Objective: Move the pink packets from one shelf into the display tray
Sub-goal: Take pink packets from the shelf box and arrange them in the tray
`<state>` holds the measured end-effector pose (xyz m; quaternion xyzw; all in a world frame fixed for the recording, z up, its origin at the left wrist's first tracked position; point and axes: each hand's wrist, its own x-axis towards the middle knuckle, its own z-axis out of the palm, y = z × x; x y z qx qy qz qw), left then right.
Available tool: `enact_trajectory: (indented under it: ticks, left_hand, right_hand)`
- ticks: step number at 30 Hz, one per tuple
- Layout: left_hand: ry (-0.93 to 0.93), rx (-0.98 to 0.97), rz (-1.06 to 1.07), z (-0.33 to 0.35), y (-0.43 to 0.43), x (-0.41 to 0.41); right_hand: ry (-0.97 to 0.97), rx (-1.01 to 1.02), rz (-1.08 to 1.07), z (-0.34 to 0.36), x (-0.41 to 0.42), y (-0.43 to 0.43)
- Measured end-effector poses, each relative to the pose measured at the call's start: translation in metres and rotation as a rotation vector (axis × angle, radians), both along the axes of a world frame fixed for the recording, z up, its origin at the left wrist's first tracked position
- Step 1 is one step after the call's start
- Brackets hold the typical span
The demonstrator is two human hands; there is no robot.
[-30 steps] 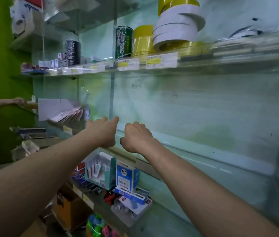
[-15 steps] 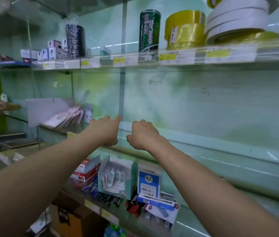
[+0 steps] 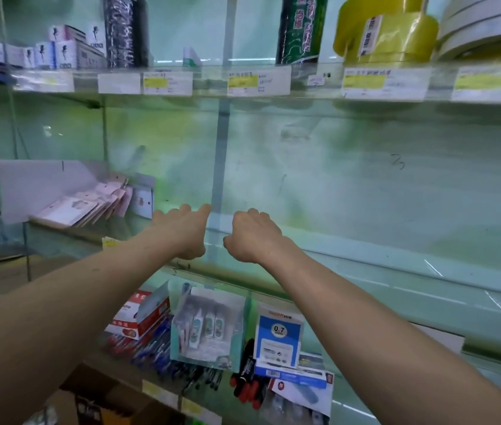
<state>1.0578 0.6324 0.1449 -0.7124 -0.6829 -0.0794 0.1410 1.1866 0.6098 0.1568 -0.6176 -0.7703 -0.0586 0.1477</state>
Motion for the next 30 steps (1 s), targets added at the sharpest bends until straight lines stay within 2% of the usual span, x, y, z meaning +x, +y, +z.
enact_trajectory:
  ticks: [17, 30]
  left_hand:
    - [0.02, 0.01, 0.021, 0.007, 0.125, -0.06]
    - [0.082, -0.002, -0.067, 0.01, 0.193, -0.169]
  right_hand:
    - [-0.023, 0.076, 0.034, 0.001, -0.066, 0.137]
    - [-0.034, 0.059, -0.053, -0.001, -0.165, 0.193]
